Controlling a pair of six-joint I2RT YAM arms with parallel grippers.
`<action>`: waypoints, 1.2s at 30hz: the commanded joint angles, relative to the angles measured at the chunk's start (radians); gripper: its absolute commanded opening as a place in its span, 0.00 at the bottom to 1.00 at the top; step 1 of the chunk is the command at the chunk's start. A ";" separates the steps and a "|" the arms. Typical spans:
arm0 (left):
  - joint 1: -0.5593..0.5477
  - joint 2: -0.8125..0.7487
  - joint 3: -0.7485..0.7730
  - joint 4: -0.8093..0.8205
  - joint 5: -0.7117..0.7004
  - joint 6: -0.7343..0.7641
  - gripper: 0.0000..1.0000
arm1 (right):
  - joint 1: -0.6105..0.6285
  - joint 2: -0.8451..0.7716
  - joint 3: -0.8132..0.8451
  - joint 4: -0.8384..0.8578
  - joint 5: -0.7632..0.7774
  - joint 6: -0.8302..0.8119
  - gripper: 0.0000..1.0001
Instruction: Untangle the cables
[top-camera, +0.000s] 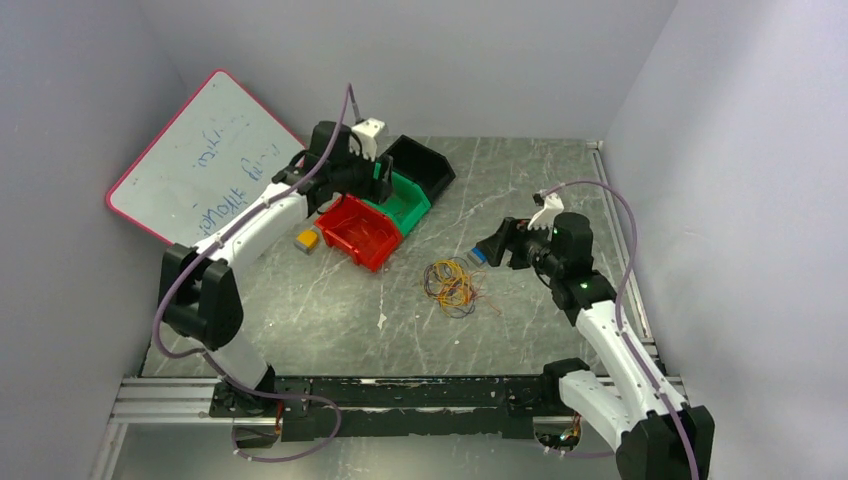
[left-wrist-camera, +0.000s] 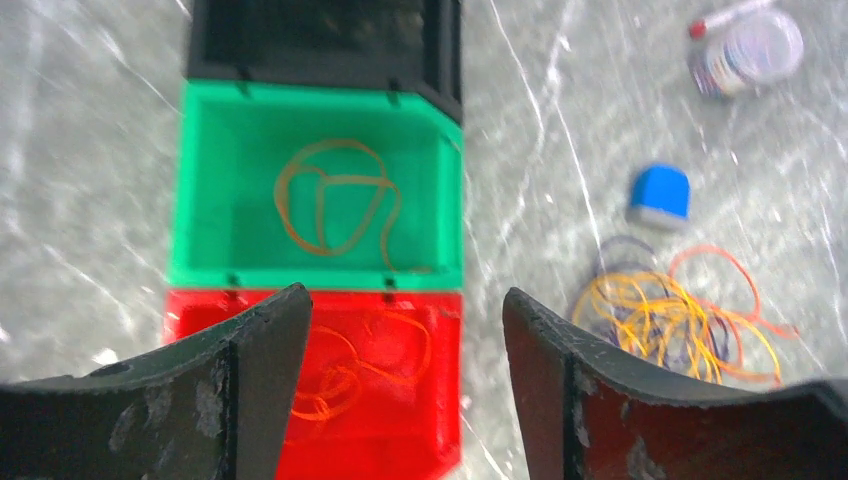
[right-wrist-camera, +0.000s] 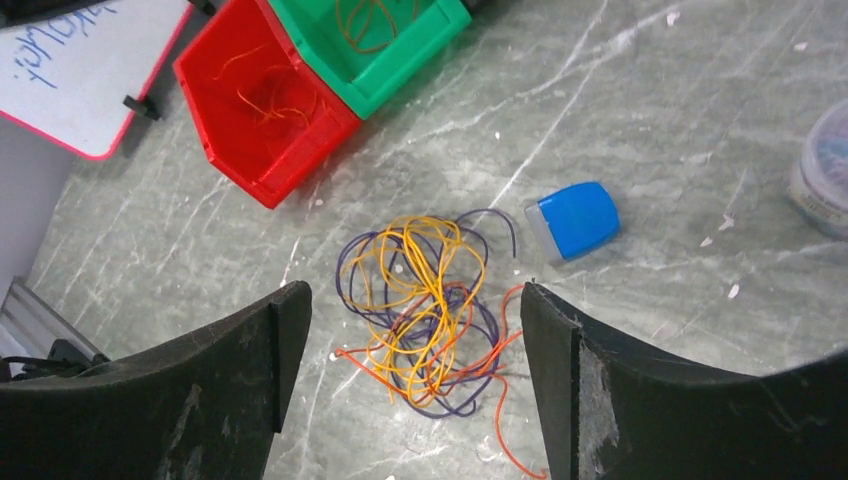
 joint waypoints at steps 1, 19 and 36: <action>-0.056 -0.100 -0.129 0.076 0.049 -0.088 0.74 | 0.005 0.049 0.037 -0.070 0.006 0.014 0.78; -0.286 -0.088 -0.384 0.317 -0.055 -0.316 0.75 | 0.063 0.233 -0.077 -0.085 0.171 0.225 0.53; -0.374 0.132 -0.358 0.386 -0.063 -0.308 0.76 | 0.064 0.365 -0.118 0.078 0.151 0.238 0.22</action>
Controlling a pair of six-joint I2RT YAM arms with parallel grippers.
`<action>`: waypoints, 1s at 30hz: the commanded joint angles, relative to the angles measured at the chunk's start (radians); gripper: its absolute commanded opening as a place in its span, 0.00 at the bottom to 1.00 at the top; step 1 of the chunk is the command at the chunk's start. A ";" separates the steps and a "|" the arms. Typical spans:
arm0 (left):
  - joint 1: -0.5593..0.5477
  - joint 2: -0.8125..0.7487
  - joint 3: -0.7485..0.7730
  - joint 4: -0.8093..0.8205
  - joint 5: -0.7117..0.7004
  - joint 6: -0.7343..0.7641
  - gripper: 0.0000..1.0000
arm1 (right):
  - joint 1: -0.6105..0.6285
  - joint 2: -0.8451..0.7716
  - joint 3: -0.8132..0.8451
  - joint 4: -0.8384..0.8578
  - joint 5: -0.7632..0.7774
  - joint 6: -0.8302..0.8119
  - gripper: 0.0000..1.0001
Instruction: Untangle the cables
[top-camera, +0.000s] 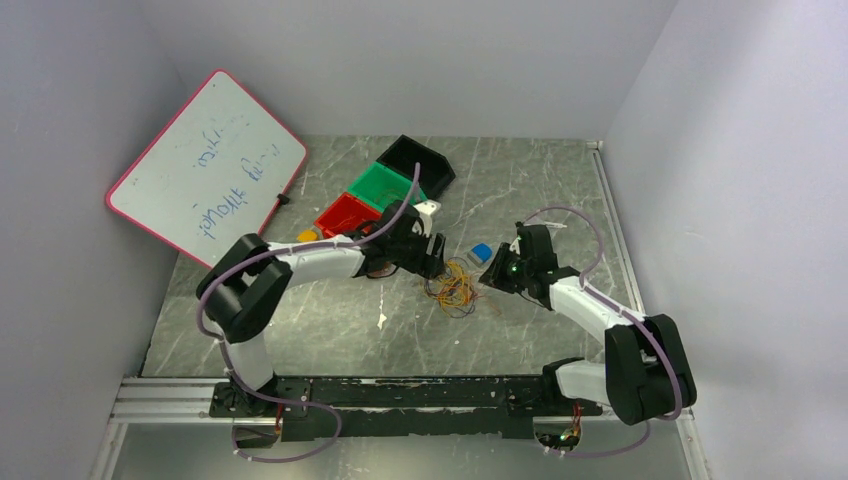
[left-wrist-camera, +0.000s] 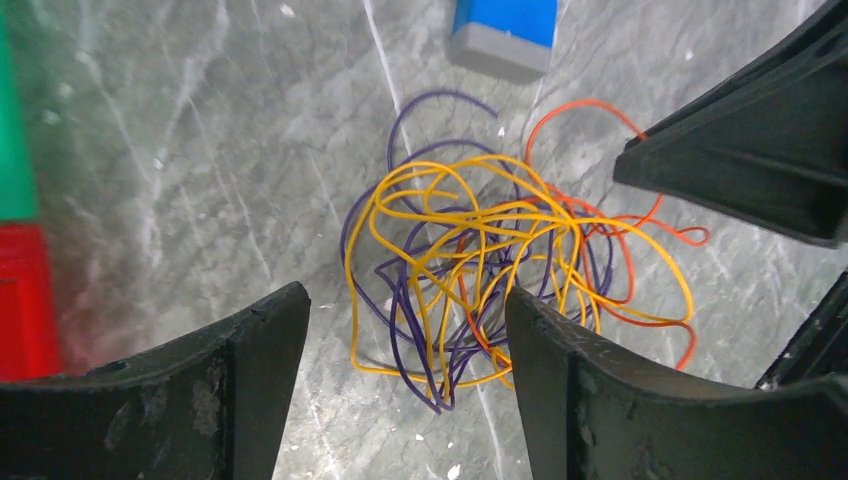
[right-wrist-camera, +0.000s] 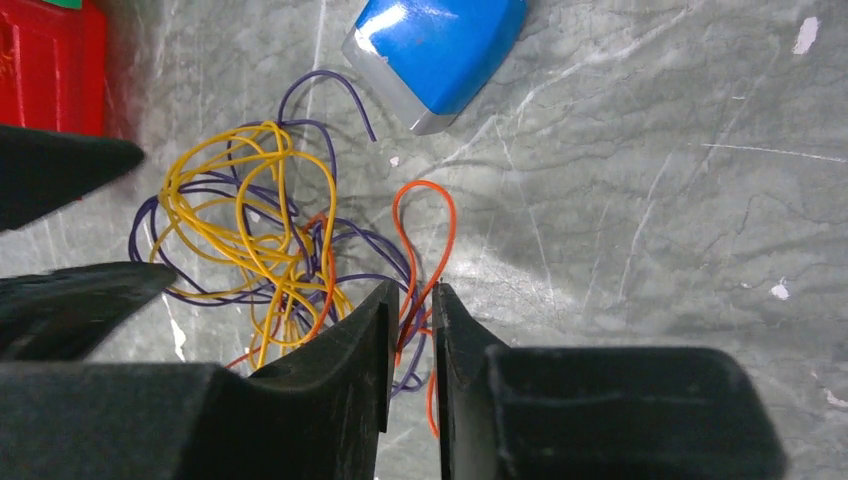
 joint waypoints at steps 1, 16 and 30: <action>-0.031 0.055 0.027 0.043 -0.018 0.000 0.75 | 0.003 -0.029 -0.008 0.033 0.007 -0.005 0.18; -0.065 0.120 -0.060 0.093 -0.031 -0.027 0.32 | 0.003 -0.259 0.182 -0.142 0.026 -0.066 0.00; -0.081 0.128 -0.095 0.098 -0.066 -0.027 0.11 | 0.003 -0.345 0.731 -0.390 0.203 -0.222 0.00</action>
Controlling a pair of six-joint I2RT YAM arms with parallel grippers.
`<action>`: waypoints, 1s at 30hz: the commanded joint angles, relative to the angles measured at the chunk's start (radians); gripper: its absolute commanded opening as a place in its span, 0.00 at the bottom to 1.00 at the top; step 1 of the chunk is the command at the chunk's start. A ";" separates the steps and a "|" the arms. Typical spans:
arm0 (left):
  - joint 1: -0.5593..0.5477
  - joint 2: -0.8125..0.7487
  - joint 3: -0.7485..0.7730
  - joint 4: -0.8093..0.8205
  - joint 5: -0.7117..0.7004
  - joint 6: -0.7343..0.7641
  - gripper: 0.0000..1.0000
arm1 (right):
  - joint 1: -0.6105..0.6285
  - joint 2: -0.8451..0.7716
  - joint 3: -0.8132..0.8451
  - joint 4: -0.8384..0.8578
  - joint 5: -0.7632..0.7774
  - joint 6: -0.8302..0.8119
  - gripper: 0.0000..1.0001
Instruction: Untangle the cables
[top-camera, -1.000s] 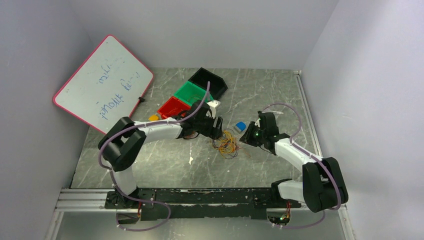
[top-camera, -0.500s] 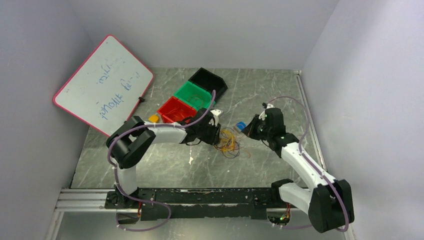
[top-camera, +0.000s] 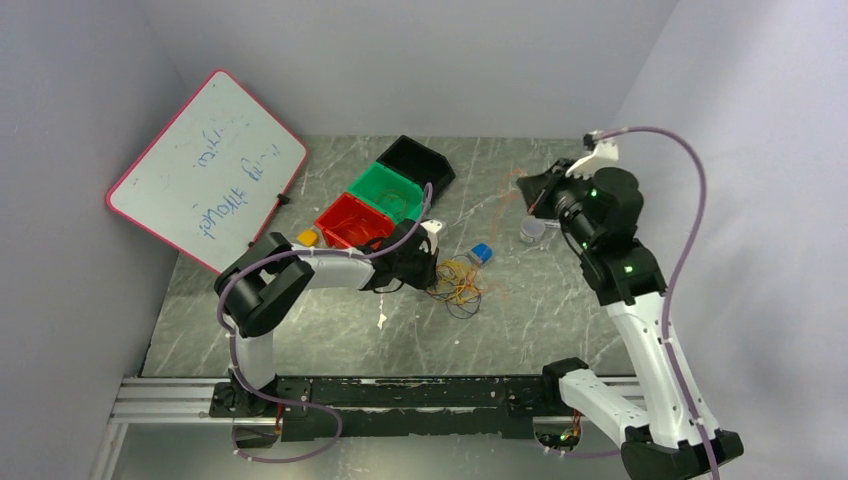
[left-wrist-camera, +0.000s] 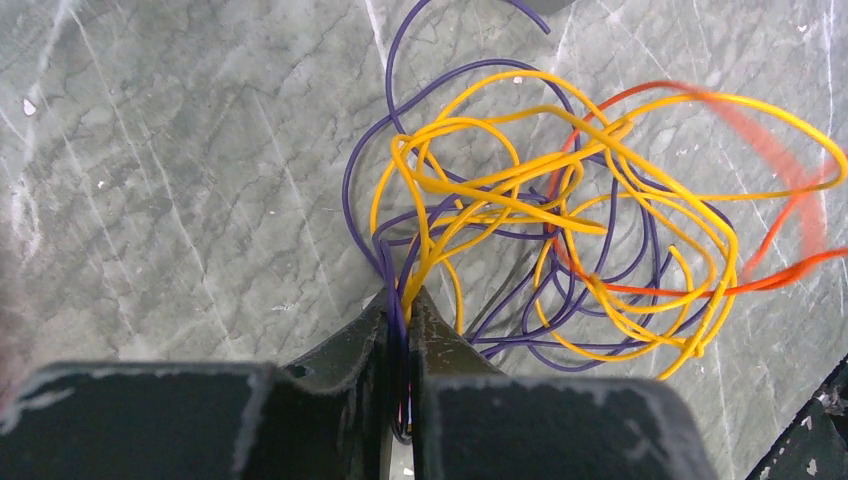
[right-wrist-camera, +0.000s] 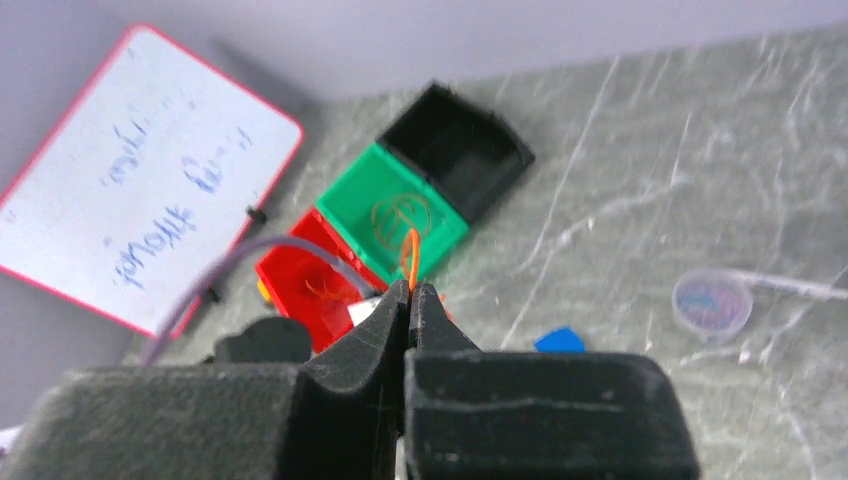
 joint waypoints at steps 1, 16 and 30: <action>-0.017 0.018 -0.036 -0.001 -0.030 0.000 0.11 | 0.002 -0.007 0.162 -0.100 0.082 -0.087 0.00; -0.039 0.030 -0.059 0.004 -0.055 0.002 0.07 | 0.002 0.015 0.546 -0.125 0.198 -0.230 0.00; -0.053 0.015 -0.103 0.003 -0.083 0.000 0.07 | 0.002 -0.008 0.689 -0.014 0.251 -0.325 0.00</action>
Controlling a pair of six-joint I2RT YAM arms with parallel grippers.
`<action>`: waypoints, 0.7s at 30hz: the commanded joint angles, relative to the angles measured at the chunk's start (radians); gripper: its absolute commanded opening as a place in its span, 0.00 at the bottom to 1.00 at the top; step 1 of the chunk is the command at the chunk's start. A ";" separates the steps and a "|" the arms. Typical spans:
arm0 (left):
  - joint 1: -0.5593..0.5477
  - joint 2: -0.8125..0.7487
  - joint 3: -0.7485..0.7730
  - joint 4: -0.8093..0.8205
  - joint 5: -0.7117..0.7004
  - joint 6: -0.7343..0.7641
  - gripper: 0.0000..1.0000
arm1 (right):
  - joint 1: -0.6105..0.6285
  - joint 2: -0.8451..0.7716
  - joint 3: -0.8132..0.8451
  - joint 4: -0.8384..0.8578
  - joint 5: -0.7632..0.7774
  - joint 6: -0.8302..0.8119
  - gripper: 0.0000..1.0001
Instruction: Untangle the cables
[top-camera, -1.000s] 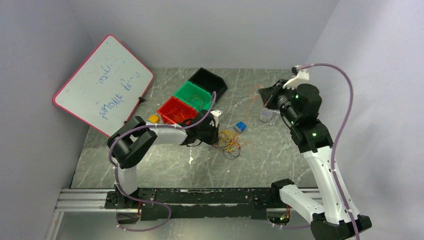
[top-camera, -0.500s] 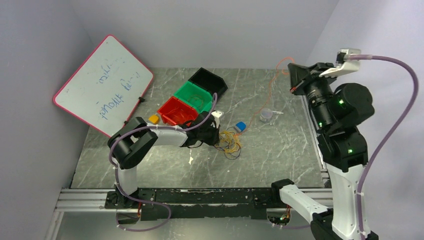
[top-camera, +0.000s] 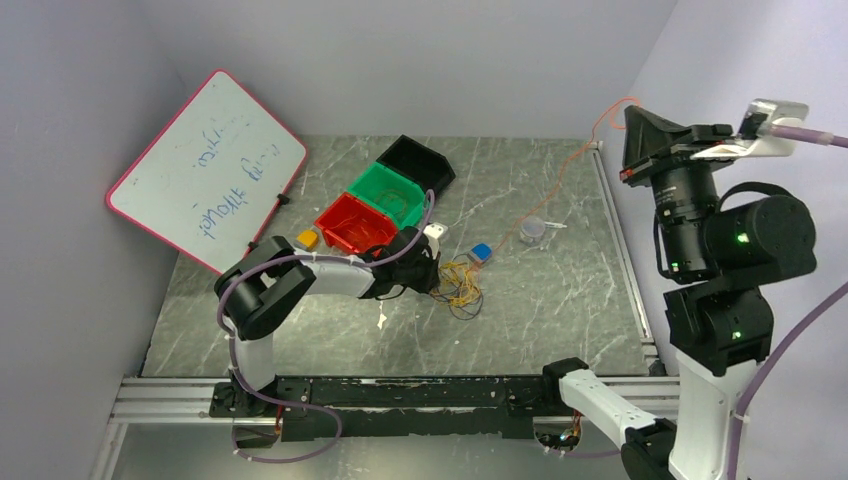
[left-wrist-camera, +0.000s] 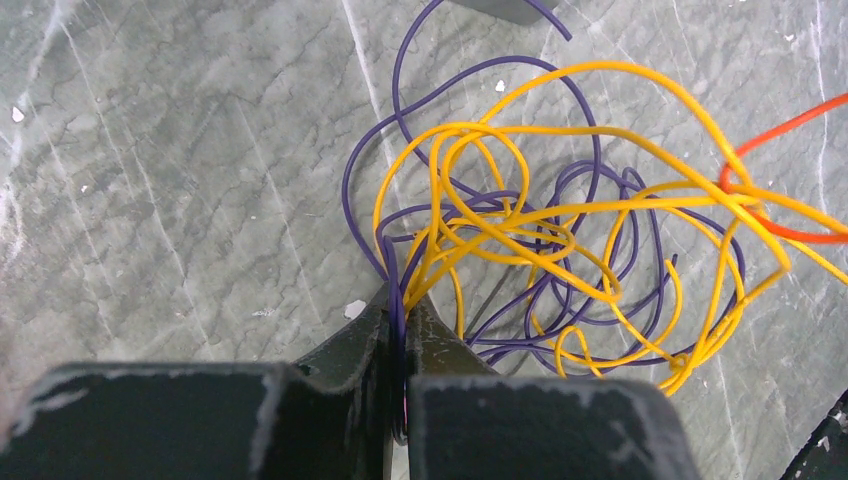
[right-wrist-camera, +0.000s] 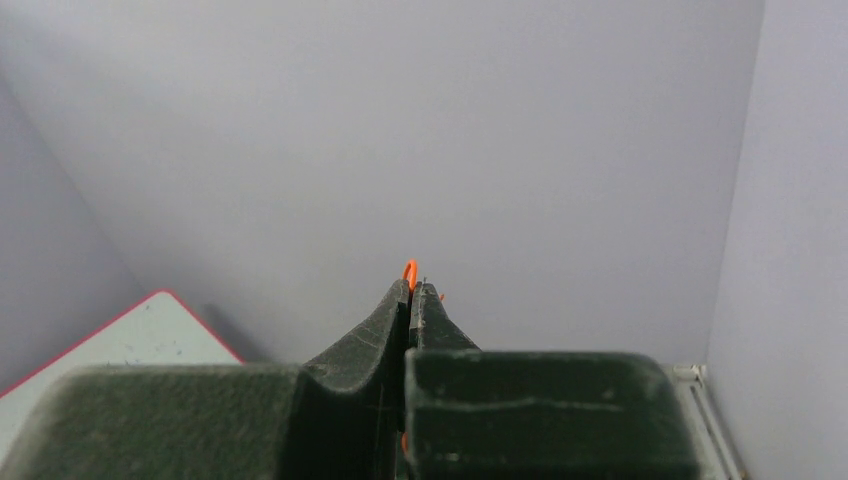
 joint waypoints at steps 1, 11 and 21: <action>-0.021 0.022 -0.052 -0.105 -0.031 0.003 0.07 | 0.002 -0.012 0.055 0.078 0.029 -0.045 0.00; -0.035 -0.001 -0.102 -0.098 -0.054 -0.031 0.07 | 0.014 0.023 0.197 0.121 0.073 -0.115 0.00; -0.051 -0.003 -0.105 -0.110 -0.080 -0.038 0.07 | 0.014 0.039 0.232 0.182 0.090 -0.129 0.00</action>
